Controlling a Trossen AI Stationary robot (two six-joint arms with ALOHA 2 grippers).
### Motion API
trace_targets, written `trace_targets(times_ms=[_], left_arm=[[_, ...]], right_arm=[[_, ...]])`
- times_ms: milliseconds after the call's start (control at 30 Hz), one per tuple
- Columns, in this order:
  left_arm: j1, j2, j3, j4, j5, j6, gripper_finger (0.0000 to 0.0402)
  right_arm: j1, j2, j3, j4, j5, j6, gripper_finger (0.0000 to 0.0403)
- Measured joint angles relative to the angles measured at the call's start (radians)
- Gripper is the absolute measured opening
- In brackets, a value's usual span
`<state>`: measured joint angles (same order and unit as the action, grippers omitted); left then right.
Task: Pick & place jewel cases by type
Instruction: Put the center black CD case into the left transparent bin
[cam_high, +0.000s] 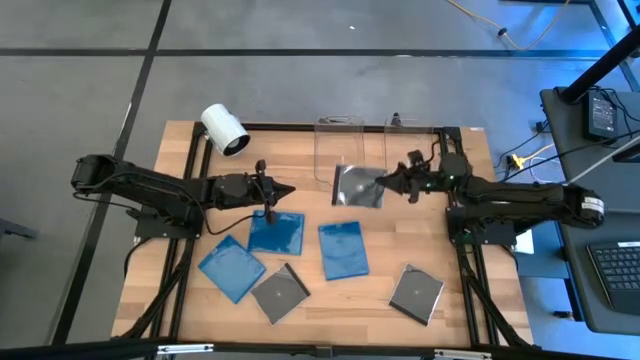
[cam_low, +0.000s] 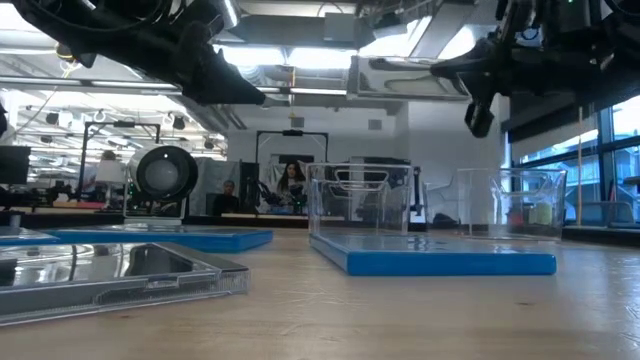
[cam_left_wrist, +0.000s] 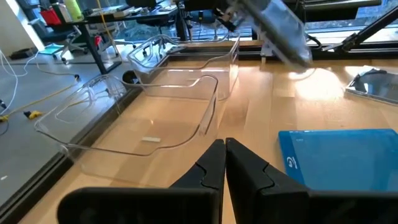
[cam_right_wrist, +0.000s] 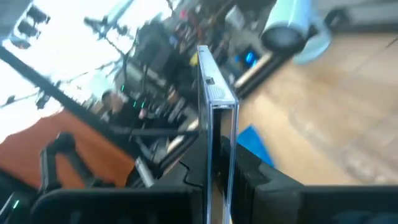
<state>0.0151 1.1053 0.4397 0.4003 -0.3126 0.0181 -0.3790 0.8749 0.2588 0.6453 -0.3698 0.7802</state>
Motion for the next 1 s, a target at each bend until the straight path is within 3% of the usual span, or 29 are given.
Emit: trace_targets(times_ms=[267, 467, 633, 1000], left_arm=[[0.0, 0.0, 0.0, 0.0, 0.0, -0.005, 0.0008], [0.0, 0.0, 0.0, 0.0, 0.0, -0.005, 0.0006], [0.0, 0.0, 0.0, -0.001, 0.0, -0.005, 0.0007], [0.0, 0.0, 0.0, -0.001, 0.0, -0.005, 0.0005]], right_arm=[[-0.154, -0.048, 0.07, -0.093, -0.042, -0.064, 0.0033], [-0.217, -0.025, 0.272, -0.452, -0.04, -0.205, 0.0039], [-0.248, 0.054, 0.422, -0.667, 0.019, -0.291, 0.0033], [-0.288, 0.318, 0.592, -0.79, -0.001, -0.241, 0.0035]])
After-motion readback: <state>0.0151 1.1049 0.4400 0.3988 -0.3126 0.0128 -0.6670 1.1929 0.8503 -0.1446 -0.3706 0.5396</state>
